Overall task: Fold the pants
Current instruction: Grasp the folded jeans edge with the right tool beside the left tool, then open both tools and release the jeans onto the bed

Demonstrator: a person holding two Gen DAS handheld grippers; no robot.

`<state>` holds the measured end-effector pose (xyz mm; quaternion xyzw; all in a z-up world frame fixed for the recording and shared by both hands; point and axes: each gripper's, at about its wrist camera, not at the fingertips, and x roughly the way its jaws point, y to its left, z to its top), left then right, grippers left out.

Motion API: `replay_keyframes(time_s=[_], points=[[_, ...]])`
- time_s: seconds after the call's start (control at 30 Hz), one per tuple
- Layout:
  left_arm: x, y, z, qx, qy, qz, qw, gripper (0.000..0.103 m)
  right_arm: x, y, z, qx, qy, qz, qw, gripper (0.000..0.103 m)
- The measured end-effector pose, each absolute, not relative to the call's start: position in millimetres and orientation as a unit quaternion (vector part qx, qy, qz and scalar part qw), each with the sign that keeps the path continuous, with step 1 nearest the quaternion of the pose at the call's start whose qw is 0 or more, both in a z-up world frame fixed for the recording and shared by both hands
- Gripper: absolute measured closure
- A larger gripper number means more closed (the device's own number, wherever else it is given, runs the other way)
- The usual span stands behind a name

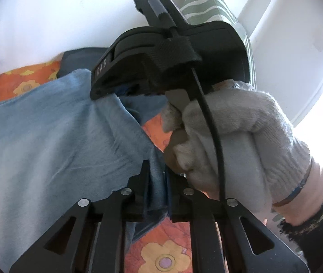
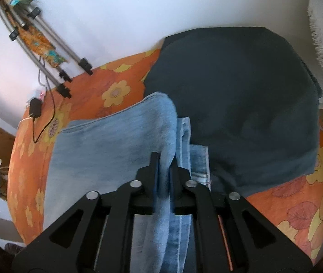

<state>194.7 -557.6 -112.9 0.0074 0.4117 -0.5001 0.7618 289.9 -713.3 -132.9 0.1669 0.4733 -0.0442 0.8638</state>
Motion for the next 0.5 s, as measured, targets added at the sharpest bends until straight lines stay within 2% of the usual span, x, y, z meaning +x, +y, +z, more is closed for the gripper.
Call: replay_keyframes(time_s=[0.03,0.07,0.1,0.27,0.5], points=[[193.1,-556.2,-111.5,0.004,0.417,-0.504,0.756,0.086,289.2,-715.2,-130.6,0.162,0.47,-0.058,0.866,0.082],[193.4,-553.4,-110.0,0.002,0.422,-0.507,0.752,0.084,287.5,-717.6,-127.0,0.147,0.466,-0.082,0.869,0.069],[192.7,-550.2,-107.2,0.003,0.425,-0.512,0.746,0.083,284.9,-719.9,-123.0,0.133,0.462,-0.104,0.871,0.062],[186.7,-510.7,-85.3,0.003,0.426,-0.524,0.737,0.073,257.8,-729.5,-102.1,0.15,0.439,-0.118,0.878,0.062],[196.8,-420.0,-55.5,0.022,0.399,-0.477,0.783,0.073,200.9,-710.0,-87.8,0.175,0.421,-0.092,0.885,0.062]])
